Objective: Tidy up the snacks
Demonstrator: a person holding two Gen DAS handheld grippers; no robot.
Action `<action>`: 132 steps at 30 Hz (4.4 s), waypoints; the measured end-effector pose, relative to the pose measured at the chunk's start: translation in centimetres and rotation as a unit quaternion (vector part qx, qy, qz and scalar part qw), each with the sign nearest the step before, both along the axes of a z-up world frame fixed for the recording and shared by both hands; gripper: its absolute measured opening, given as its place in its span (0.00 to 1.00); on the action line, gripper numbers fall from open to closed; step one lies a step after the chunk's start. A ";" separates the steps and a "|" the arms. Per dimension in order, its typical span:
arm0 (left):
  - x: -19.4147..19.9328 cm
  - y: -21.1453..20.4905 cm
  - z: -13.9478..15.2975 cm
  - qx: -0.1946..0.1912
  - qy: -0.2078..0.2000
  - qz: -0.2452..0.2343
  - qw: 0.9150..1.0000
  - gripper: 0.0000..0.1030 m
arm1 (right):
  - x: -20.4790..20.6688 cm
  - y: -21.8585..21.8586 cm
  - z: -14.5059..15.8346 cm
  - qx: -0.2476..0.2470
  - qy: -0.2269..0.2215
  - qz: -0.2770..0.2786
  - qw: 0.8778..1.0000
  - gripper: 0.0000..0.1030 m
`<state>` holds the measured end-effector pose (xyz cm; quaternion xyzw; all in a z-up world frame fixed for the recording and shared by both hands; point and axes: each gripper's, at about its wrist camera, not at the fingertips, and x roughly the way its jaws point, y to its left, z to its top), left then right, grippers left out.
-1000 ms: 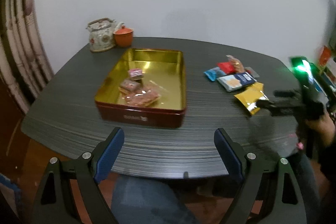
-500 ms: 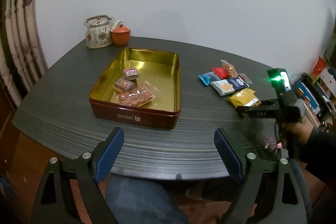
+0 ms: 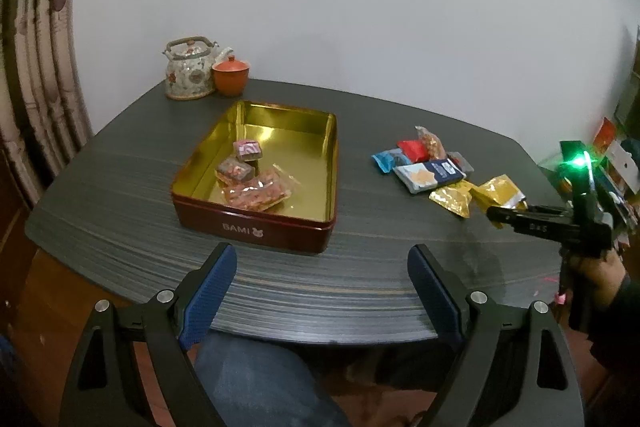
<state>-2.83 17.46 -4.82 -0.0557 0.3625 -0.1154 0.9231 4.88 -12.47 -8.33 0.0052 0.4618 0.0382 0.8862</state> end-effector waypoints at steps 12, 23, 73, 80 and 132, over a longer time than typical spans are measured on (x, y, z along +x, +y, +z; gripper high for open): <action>-0.1 1.1 -0.1 0.013 -0.001 0.045 0.999 0.85 | 2.1 4.2 4.9 -0.033 -0.030 0.001 0.999 0.38; 0.3 1.3 -0.9 0.019 0.013 0.059 0.998 0.85 | 5.3 9.4 7.1 -0.055 -0.050 0.010 0.997 0.38; 1.4 2.0 -2.6 0.021 0.054 0.081 0.995 0.85 | 6.1 16.3 6.1 -0.048 -0.052 0.061 0.996 0.39; 1.5 2.0 -2.8 0.023 0.061 0.083 0.994 0.85 | 5.9 17.3 6.0 -0.050 -0.050 0.073 0.995 0.39; 1.2 1.3 -3.3 0.022 0.064 0.073 0.995 0.85 | 4.3 14.6 2.3 -0.052 -0.037 0.139 0.988 0.04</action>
